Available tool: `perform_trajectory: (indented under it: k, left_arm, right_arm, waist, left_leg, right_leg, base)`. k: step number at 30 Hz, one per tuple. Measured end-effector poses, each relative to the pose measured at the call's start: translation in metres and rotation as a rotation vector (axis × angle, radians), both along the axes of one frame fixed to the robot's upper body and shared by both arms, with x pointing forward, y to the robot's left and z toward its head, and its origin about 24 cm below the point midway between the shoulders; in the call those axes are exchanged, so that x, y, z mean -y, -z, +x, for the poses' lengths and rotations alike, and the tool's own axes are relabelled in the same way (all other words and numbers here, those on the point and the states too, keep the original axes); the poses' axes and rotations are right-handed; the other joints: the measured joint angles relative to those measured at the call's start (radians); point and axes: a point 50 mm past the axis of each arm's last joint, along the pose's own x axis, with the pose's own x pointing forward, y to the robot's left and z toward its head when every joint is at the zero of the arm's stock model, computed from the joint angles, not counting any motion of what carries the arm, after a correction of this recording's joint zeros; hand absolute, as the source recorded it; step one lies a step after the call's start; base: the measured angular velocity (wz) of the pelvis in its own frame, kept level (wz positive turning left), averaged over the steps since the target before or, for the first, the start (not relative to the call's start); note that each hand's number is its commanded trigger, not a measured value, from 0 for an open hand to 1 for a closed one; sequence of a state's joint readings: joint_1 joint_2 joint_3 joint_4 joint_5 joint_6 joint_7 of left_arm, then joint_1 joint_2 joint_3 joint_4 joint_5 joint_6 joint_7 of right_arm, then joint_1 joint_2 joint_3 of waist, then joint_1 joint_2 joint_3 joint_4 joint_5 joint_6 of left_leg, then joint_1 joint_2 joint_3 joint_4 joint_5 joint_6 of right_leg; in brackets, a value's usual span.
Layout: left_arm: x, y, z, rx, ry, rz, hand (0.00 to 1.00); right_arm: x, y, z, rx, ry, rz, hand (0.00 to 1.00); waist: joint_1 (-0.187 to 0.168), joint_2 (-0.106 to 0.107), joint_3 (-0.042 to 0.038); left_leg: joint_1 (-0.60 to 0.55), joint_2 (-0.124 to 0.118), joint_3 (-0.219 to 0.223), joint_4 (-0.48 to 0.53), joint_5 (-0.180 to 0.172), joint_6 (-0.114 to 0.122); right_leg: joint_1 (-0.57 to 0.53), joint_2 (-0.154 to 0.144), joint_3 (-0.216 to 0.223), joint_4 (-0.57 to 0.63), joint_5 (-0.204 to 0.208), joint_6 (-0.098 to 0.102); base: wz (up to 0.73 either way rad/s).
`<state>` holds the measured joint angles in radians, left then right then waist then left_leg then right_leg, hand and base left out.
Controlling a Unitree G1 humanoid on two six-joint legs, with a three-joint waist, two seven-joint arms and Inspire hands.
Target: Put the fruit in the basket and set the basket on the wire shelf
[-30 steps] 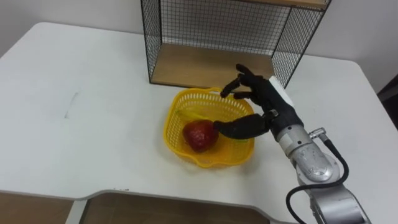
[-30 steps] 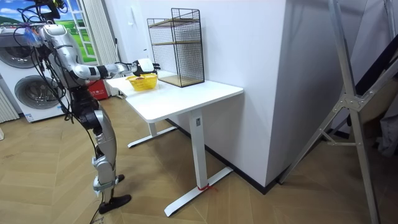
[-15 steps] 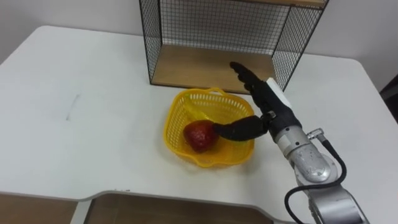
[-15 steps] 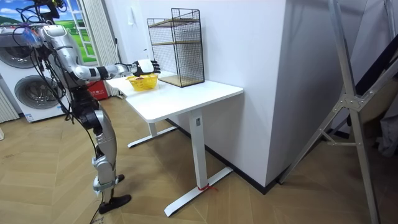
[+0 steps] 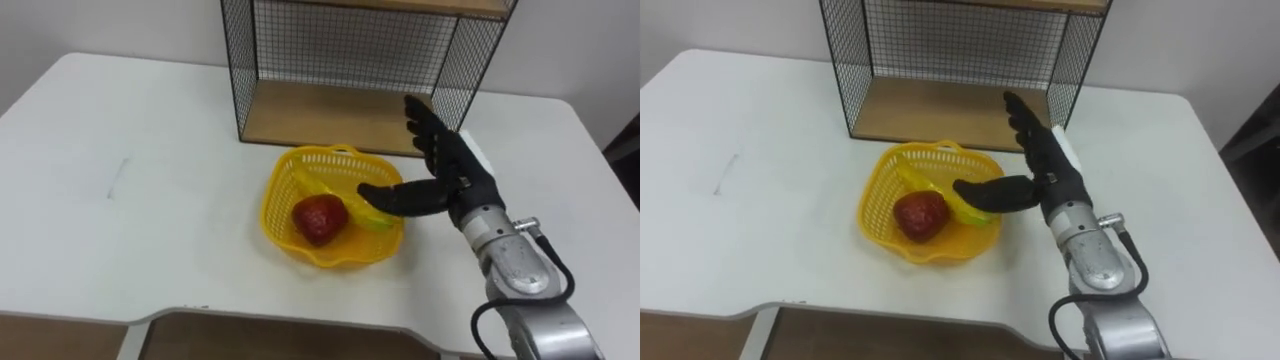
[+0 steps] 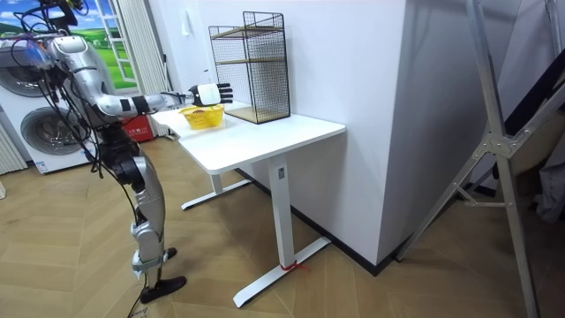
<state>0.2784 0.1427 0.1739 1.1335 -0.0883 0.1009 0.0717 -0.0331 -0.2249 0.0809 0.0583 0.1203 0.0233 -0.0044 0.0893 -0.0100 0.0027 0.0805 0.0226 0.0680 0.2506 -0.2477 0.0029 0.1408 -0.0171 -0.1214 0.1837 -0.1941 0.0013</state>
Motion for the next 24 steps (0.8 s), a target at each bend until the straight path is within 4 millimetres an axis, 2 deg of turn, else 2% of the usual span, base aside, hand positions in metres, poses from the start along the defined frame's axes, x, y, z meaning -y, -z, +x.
perform_trajectory:
  k: [1,2,6,8,11,13,18,21,24]
  left_arm:
    - [-0.004,-0.001,-0.008,0.002,-0.118,0.033,0.00]
    - [-0.010,-0.003,-0.009,0.026,-0.234,0.075,0.00]
    - [-0.037,-0.016,-0.020,0.079,-0.574,0.264,0.00]
    - [-0.047,-0.021,-0.021,0.094,-0.674,0.351,0.00]
    - [-0.060,-0.031,-0.019,0.103,-0.787,0.491,0.00]
    - [-0.068,-0.039,-0.015,0.111,-0.816,0.583,0.00]
    - [-0.091,-0.071,0.009,0.221,-0.921,0.859,0.00]
    - [-0.097,-0.086,0.019,0.282,-0.948,0.936,0.00]
    - [-0.106,-0.110,0.037,0.399,-0.949,1.037,0.00]
  right_arm:
    - [0.005,0.000,-0.001,0.002,0.029,0.019,0.00]
    - [0.011,-0.001,-0.004,0.006,0.063,0.064,0.00]
    - [0.029,-0.011,-0.011,0.043,0.182,0.183,0.00]
    - [0.037,-0.011,-0.014,0.045,0.241,0.205,0.00]
    - [0.046,-0.008,-0.027,0.033,0.302,0.212,0.00]
    - [0.049,-0.004,-0.032,0.016,0.323,0.199,0.00]
    - [0.054,0.002,-0.039,-0.002,0.403,0.175,0.00]
    - [0.055,0.001,-0.040,0.002,0.421,0.145,0.00]
    - [0.058,0.004,-0.044,-0.008,0.443,0.133,0.00]
  waist:
    - [0.000,0.001,-0.0054]
    - [0.002,0.007,-0.0073]
    - [0.002,0.012,-0.0070]
    - [0.011,0.015,-0.0107]
    - [0.042,0.024,-0.0130]
    - [0.048,0.030,-0.0160]
    - [0.056,0.043,-0.0176]
    - [0.057,0.049,-0.0209]
    - [0.064,0.050,-0.0247]
  left_leg:
    - [0.003,0.000,0.002,0.000,0.000,0.000]
    - [0.002,-0.001,0.001,0.001,0.002,0.001]
    - [0.000,-0.004,-0.013,-0.003,0.008,0.001]
    - [0.005,-0.004,-0.011,-0.004,0.008,0.001]
    - [0.031,-0.003,0.005,-0.024,0.009,0.000]
    - [0.035,-0.003,0.007,-0.028,0.009,0.000]
    - [0.034,-0.004,0.004,-0.029,0.009,0.000]
    - [0.034,-0.004,0.006,-0.031,0.009,0.000]
    - [0.035,-0.004,0.008,-0.033,0.011,-0.001]
  right_leg:
    - [-0.004,0.000,0.006,-0.001,0.000,0.000]
    - [-0.005,0.000,0.007,-0.002,-0.001,-0.001]
    - [-0.001,-0.002,-0.002,-0.008,-0.001,-0.002]
    - [0.003,-0.001,0.005,-0.011,-0.001,-0.002]
    - [0.015,0.000,0.016,-0.013,-0.001,-0.002]
    - [0.016,-0.001,0.017,-0.013,-0.001,-0.002]
    - [0.015,-0.001,0.015,-0.013,-0.001,-0.001]
    - [0.011,-0.002,0.015,-0.013,-0.001,-0.001]
    - [0.003,-0.001,0.017,-0.011,-0.001,-0.001]
  base:
    - [-0.06]
    - [-0.05]
    - [0.07]
    - [0.00]
    - [-0.15]
    - [-0.03]
    - [0.00]
    - [0.00]
    - [-0.02]
